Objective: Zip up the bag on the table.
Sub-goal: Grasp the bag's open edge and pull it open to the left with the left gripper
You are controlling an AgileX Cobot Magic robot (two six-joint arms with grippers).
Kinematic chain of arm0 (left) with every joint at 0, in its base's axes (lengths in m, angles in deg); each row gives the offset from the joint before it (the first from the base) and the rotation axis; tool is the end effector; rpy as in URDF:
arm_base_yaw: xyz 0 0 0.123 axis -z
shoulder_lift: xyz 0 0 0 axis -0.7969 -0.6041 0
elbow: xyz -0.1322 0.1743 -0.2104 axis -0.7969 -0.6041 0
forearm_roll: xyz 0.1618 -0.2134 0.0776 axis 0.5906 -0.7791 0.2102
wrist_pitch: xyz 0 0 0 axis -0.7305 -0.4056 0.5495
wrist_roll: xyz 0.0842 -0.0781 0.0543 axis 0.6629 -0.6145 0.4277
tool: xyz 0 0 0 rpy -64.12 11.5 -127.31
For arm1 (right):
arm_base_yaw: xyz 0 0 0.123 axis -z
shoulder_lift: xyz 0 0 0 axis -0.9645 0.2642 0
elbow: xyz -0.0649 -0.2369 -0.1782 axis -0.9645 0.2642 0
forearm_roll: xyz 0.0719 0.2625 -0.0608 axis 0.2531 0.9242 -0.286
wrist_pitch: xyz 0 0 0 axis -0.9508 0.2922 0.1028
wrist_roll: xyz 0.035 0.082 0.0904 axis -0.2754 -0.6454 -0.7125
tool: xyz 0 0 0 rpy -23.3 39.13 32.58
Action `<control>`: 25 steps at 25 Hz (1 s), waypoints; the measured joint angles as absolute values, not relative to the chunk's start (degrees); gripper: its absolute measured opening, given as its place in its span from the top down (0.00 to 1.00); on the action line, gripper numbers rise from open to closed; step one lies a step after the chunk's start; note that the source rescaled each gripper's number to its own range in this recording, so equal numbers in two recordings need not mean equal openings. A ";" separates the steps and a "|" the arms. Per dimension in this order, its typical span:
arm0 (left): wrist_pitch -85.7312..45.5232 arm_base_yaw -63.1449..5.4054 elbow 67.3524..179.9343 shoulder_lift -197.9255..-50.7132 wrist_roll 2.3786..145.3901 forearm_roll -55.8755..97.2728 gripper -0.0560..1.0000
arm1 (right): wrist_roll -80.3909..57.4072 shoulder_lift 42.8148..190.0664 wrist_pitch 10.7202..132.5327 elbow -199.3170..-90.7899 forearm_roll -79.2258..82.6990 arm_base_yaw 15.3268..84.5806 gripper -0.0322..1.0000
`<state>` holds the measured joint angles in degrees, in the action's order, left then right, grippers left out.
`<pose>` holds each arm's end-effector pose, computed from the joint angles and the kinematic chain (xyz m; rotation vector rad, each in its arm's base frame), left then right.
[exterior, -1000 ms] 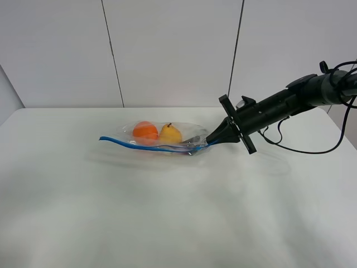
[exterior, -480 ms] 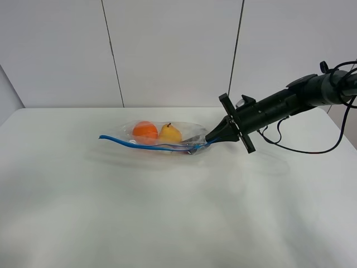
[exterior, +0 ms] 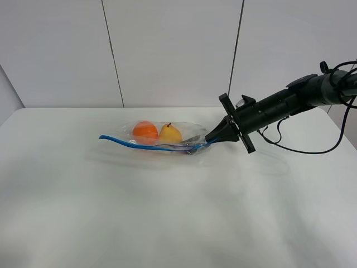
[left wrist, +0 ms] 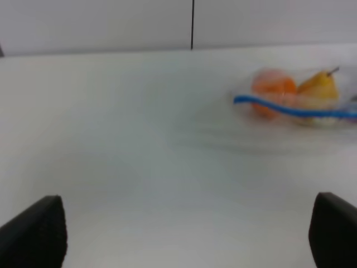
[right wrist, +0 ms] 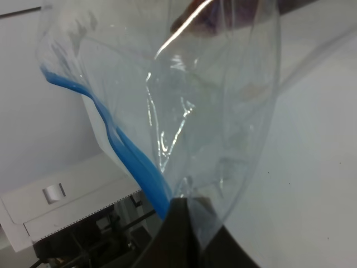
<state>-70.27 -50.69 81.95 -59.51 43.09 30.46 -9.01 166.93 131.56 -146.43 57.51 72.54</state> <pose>0.0449 -0.0084 0.3365 0.0892 1.9077 -0.0631 0.4326 0.1226 0.1306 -0.1504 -2.7151 -1.4723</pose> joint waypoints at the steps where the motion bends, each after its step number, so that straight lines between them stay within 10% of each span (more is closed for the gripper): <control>1: -68.40 -50.69 83.23 -62.44 43.26 30.40 0.00 | -9.15 166.93 131.56 -146.43 57.51 72.54 0.97; 7: -56.70 -50.69 89.62 -81.56 49.88 30.33 0.00 | -9.20 166.93 131.62 -146.43 57.51 72.54 0.97; 16: -35.58 -49.57 90.12 -107.75 97.05 27.80 0.00 | -9.20 166.93 131.66 -146.43 57.51 72.54 0.97; 25: -19.58 -32.44 90.12 -124.32 109.06 18.02 0.00 | -9.20 166.93 131.47 -146.43 57.51 72.54 0.97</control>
